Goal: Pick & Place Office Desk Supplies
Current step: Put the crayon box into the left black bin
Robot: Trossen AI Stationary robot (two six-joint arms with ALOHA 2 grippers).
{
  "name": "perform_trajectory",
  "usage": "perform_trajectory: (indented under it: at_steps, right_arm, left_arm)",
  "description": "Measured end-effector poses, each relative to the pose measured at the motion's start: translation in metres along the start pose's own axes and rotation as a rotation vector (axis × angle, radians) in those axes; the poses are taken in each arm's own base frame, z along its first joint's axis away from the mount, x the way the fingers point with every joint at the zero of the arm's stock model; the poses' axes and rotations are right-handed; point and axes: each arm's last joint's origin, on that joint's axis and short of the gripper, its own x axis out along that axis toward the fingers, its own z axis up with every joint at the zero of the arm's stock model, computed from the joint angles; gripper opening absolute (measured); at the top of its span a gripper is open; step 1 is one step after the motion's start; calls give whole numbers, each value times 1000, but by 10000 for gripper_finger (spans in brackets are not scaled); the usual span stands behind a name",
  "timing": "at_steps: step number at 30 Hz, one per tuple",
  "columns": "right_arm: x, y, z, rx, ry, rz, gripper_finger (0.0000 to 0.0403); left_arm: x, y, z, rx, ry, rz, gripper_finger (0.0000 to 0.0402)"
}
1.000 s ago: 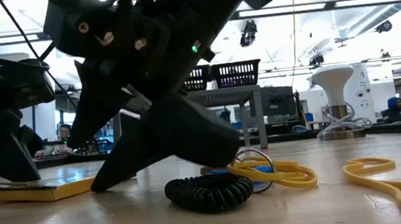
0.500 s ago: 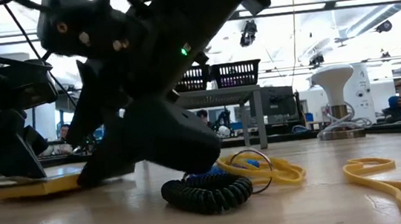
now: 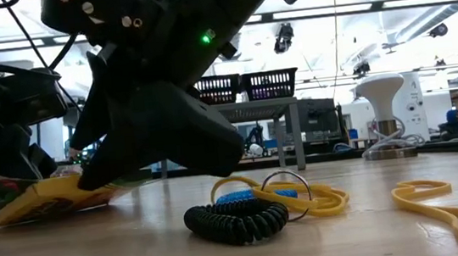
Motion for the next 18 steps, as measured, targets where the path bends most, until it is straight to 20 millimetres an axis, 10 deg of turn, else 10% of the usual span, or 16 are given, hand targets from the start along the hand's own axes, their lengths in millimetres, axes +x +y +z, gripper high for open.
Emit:
perform_trajectory:
  at_steps: [18]
  right_arm:
    - [-20,-11,11,79,-51,27,219]
  left_arm:
    - [0,-9,7,3,-72,-86,2]
